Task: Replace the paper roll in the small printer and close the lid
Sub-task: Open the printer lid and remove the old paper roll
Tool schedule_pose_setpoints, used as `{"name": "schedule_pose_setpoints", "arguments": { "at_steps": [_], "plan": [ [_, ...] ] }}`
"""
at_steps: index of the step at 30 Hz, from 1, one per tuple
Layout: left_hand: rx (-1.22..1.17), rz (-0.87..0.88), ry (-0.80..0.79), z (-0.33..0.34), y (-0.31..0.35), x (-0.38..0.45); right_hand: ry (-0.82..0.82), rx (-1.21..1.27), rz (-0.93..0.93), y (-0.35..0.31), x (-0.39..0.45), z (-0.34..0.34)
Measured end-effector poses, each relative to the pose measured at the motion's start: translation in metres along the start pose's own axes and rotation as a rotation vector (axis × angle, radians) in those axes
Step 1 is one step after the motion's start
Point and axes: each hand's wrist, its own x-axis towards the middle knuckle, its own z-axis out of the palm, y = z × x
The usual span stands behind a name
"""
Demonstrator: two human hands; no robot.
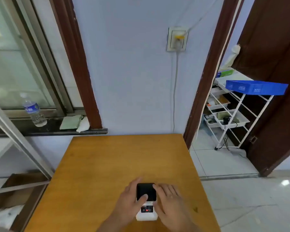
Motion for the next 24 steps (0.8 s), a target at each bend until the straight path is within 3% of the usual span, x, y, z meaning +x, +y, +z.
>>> {"name": "schedule_pose_setpoints", "arguments": {
  "at_steps": [4,9,13,20,24],
  "plan": [
    [0.019,0.156,0.069,0.031,-0.047,0.022,0.122,-0.069,-0.105,0.009,-0.001,0.042],
    [0.045,0.293,0.205,0.063,-0.081,0.009,0.308,-0.086,-0.091,-0.002,-0.016,0.061],
    [0.138,0.216,0.316,0.076,-0.075,-0.007,0.15,0.154,0.078,-0.028,-0.047,0.066],
    [0.268,0.195,0.362,0.077,-0.072,-0.02,0.173,0.593,0.213,-0.019,-0.051,0.075],
    [0.312,0.171,0.385,0.078,-0.071,-0.016,0.22,0.625,0.237,-0.015,-0.044,0.078]
  ]
}}
